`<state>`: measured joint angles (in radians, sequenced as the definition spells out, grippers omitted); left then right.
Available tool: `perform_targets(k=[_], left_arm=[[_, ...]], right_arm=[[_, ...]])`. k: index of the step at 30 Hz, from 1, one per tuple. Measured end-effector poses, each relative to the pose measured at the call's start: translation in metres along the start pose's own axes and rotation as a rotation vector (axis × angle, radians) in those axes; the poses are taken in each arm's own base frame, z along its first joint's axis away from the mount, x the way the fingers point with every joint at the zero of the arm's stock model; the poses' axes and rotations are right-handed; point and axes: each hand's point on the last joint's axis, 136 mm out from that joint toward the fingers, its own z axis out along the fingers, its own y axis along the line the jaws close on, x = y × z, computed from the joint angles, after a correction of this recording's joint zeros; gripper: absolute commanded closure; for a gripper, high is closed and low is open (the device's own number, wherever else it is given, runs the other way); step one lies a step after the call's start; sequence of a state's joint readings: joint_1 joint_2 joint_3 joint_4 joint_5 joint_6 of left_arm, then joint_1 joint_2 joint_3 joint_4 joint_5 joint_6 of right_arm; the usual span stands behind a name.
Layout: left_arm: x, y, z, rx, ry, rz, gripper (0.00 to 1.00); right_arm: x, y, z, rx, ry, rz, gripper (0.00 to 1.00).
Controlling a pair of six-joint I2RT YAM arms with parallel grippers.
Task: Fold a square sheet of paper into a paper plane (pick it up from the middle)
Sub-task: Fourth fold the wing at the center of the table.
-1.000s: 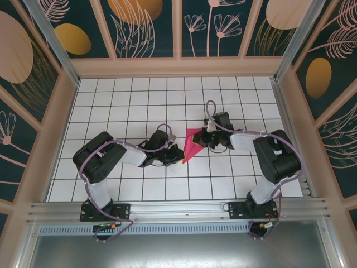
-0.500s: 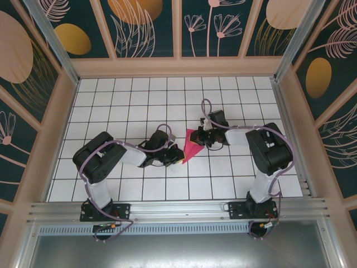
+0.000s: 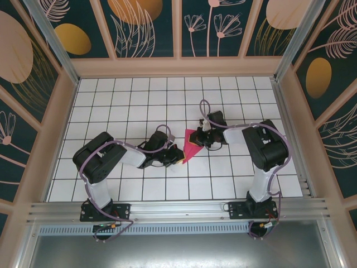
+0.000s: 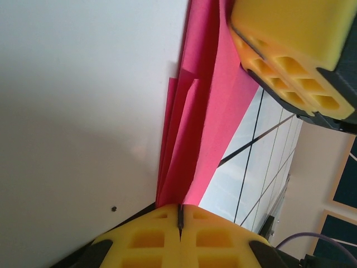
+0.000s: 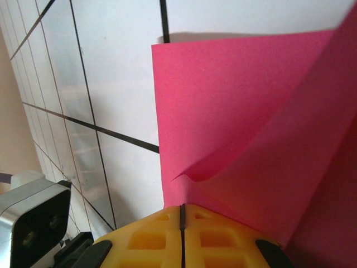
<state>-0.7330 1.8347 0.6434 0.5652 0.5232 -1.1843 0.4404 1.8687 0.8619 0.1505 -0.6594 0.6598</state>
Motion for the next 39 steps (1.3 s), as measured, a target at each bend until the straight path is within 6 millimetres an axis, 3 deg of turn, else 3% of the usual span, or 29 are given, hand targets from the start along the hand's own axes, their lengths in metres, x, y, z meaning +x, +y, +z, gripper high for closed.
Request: perform_targets(k=[25,38,39], left_arm=[[0.001,0.002,-0.004,0.042,-0.027,-0.059,1.0],[0.001,0.002,-0.004,0.042,-0.031,-0.068,1.0],[0.001,0.003,-0.004,0.04,-0.03,-0.069,0.95]], right_arm=[[-0.001,0.013,0.0,-0.039,0.023,-0.037,0.9],[0.0,0.009,0.015,-0.014,0.069,-0.041,0.9],[0.0,0.009,0.015,-0.01,0.07,-0.04,0.9]])
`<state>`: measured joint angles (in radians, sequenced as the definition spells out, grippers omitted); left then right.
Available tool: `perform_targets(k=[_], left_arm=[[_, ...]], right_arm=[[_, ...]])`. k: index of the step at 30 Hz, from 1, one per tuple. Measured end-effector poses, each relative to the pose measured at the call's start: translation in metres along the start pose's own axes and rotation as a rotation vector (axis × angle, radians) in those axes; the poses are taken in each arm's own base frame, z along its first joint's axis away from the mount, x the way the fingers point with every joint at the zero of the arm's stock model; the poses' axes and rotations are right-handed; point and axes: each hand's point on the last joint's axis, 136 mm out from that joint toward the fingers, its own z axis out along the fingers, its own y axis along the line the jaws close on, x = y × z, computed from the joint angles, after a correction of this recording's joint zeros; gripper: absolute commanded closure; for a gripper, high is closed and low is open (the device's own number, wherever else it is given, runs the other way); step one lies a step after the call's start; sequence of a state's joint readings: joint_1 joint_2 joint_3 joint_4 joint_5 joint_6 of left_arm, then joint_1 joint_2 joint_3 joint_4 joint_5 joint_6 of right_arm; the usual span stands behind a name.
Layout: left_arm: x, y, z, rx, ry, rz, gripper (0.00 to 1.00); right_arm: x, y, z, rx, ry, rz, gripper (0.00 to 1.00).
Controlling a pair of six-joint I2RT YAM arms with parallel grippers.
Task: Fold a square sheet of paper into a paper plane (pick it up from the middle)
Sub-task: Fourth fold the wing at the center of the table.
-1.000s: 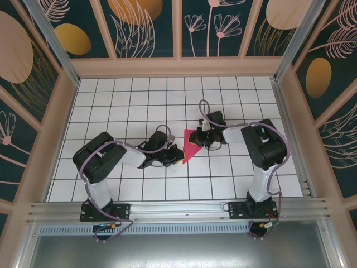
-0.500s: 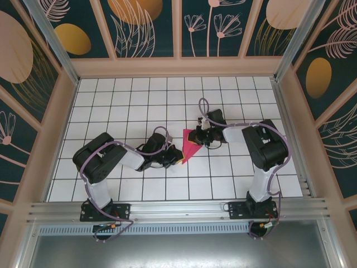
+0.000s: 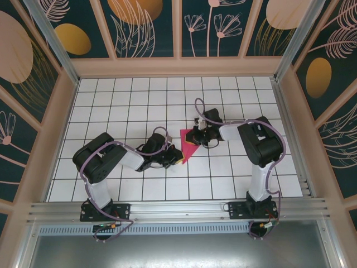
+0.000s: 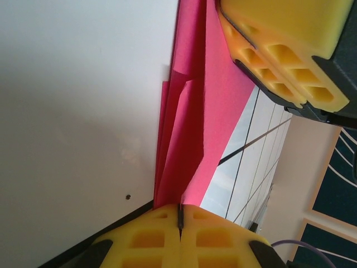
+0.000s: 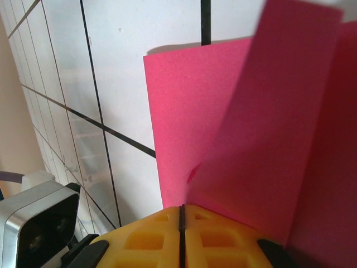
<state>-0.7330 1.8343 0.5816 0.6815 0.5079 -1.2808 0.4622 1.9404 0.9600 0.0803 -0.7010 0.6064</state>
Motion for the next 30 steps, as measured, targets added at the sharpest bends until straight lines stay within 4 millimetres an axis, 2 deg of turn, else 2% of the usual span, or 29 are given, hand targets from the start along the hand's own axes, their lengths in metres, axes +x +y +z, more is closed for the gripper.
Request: perform_targets(k=[1,4,7,11,13,15,21,26,30], left_arm=[[0.0,0.0,0.0,-0.001,0.0,0.0,0.88],[-0.002,-0.004,-0.002,-0.003,-0.01,0.014,0.74],[-0.006,-0.007,-0.006,-0.039,-0.032,0.036,0.68],[-0.016,-0.01,-0.016,-0.108,-0.088,0.067,0.65],[-0.022,-0.019,-0.024,-0.127,-0.125,0.092,0.63],[-0.029,-0.029,-0.029,-0.137,-0.159,0.115,0.66],[-0.031,-0.048,-0.03,-0.111,-0.155,0.178,0.9],[-0.028,-0.062,-0.024,-0.058,-0.116,0.208,0.94],[-0.023,-0.053,-0.008,-0.038,-0.06,0.185,0.94]], right_arm=[[0.0,0.0,0.0,0.005,0.001,0.0,0.91],[0.0,-0.001,0.001,0.015,-0.002,0.0,0.91],[0.0,0.0,0.001,0.018,-0.004,0.004,0.91],[0.0,0.0,0.001,0.023,-0.019,0.015,0.91],[0.0,0.0,0.001,0.026,-0.033,0.023,0.91],[0.0,0.0,0.001,0.026,-0.049,0.028,0.91],[0.0,0.0,0.001,0.03,-0.061,0.038,0.91],[0.0,0.0,0.001,0.033,-0.063,0.039,0.91],[0.0,0.0,0.001,0.033,-0.063,0.039,0.91]])
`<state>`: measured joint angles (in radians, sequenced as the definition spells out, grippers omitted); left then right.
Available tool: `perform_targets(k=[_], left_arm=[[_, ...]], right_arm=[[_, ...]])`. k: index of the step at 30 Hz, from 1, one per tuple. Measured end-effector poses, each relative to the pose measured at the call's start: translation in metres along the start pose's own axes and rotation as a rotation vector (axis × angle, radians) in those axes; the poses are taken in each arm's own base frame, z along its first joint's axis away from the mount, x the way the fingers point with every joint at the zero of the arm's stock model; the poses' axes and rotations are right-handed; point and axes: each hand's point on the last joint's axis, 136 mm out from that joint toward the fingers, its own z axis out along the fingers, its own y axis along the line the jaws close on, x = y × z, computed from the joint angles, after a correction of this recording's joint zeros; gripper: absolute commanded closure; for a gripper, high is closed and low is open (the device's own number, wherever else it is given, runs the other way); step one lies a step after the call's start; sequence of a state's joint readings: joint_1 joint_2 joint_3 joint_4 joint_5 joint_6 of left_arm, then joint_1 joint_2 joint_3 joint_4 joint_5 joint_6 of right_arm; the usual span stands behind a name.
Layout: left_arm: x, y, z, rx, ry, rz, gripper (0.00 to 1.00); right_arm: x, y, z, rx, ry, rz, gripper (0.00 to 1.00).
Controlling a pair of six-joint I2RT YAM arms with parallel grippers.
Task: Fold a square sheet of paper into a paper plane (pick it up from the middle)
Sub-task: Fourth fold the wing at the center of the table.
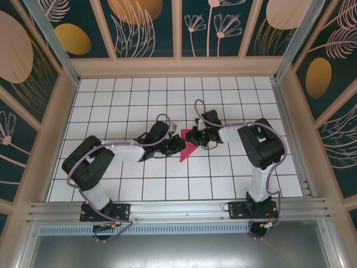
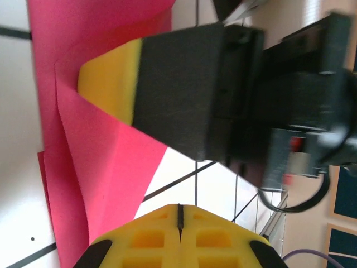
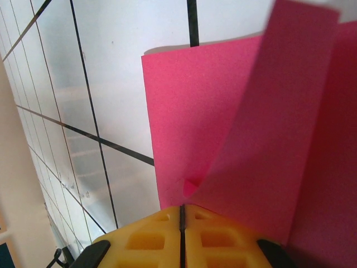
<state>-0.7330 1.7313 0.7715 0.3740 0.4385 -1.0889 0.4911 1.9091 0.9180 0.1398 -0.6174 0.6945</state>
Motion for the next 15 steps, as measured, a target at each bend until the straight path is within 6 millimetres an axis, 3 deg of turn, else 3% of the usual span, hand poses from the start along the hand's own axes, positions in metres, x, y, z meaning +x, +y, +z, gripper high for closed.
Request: perform_targets(k=[15], left_arm=[[0.024,0.028,0.013,0.021,0.081,-0.099,0.92]], right_arm=[[0.0,0.0,0.0,0.0,0.0,0.0,0.91]])
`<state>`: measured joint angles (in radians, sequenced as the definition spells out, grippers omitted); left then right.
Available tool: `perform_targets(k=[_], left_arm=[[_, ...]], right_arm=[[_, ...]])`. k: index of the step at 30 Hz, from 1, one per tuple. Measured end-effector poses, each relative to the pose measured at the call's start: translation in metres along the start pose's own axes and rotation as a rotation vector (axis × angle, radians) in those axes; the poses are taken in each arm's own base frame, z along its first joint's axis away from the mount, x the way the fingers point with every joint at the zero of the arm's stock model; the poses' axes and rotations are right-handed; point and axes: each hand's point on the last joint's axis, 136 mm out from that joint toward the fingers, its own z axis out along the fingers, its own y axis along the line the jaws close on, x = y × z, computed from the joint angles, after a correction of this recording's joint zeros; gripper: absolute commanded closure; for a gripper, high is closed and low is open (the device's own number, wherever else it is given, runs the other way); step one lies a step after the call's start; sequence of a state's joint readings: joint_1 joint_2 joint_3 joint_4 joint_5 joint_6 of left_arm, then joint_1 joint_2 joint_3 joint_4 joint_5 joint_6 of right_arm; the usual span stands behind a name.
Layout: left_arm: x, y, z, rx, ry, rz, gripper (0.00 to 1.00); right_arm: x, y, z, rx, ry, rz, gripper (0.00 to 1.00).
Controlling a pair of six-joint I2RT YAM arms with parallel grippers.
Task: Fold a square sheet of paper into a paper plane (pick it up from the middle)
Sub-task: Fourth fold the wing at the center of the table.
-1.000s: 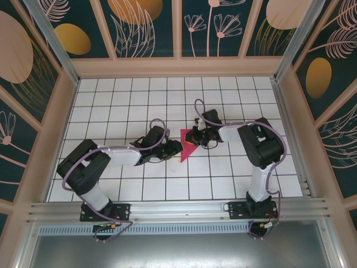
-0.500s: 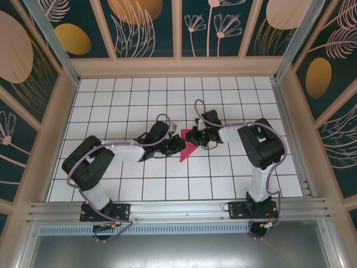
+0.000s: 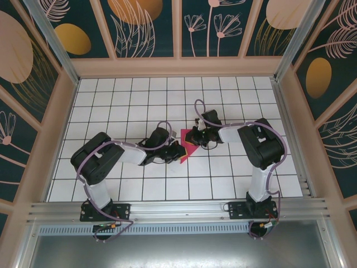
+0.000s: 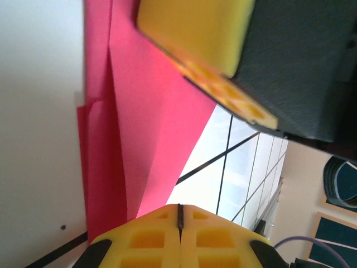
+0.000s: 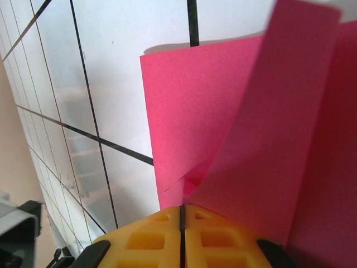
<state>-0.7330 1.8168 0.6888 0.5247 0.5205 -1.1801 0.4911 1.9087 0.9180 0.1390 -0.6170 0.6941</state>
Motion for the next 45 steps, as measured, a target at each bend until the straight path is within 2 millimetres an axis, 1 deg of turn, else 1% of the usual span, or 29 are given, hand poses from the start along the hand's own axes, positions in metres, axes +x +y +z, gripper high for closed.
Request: perform_targets(k=[5,13,18,25,28,33,36,38,40,43,45], left_arm=[[0.008,0.008,0.002,0.018,0.029,-0.027,0.91],[0.015,0.005,0.001,0.052,0.06,-0.032,0.91],[0.02,0.017,0.001,0.017,0.073,-0.039,0.92],[0.023,0.016,0.002,0.014,0.085,-0.013,0.92],[0.033,0.015,0.003,0.022,0.118,-0.005,0.92],[0.039,0.011,-0.002,0.022,0.122,0.003,0.91],[0.033,-0.003,-0.009,0.036,0.087,0.026,0.91],[0.022,-0.014,-0.011,0.053,0.053,0.043,0.91],[0.006,-0.023,-0.014,0.065,0.008,0.054,0.9],[-0.014,-0.03,-0.017,0.063,-0.043,0.06,0.9],[-0.021,-0.033,-0.016,0.069,-0.056,0.063,0.89]], right_arm=[[0.0,0.0,0.0,0.002,-0.002,0.0,0.91],[0.0,-0.001,0.0,0.003,-0.002,0.0,0.91],[0.0,-0.001,0.0,0.005,-0.004,0.0,0.91],[0.0,-0.001,0.0,0.009,-0.005,0.001,0.91],[0.0,-0.001,0.0,0.009,-0.004,0.001,0.91],[0.0,-0.001,0.0,0.009,-0.004,0.0,0.91],[0.0,-0.001,0.0,0.009,-0.004,0.0,0.91],[0.0,-0.001,0.0,0.009,-0.005,0.0,0.91],[0.0,-0.001,0.0,0.009,-0.005,0.001,0.91],[0.0,-0.001,0.0,0.009,-0.004,0.0,0.91],[0.0,-0.001,0.0,0.009,-0.004,0.001,0.91]])
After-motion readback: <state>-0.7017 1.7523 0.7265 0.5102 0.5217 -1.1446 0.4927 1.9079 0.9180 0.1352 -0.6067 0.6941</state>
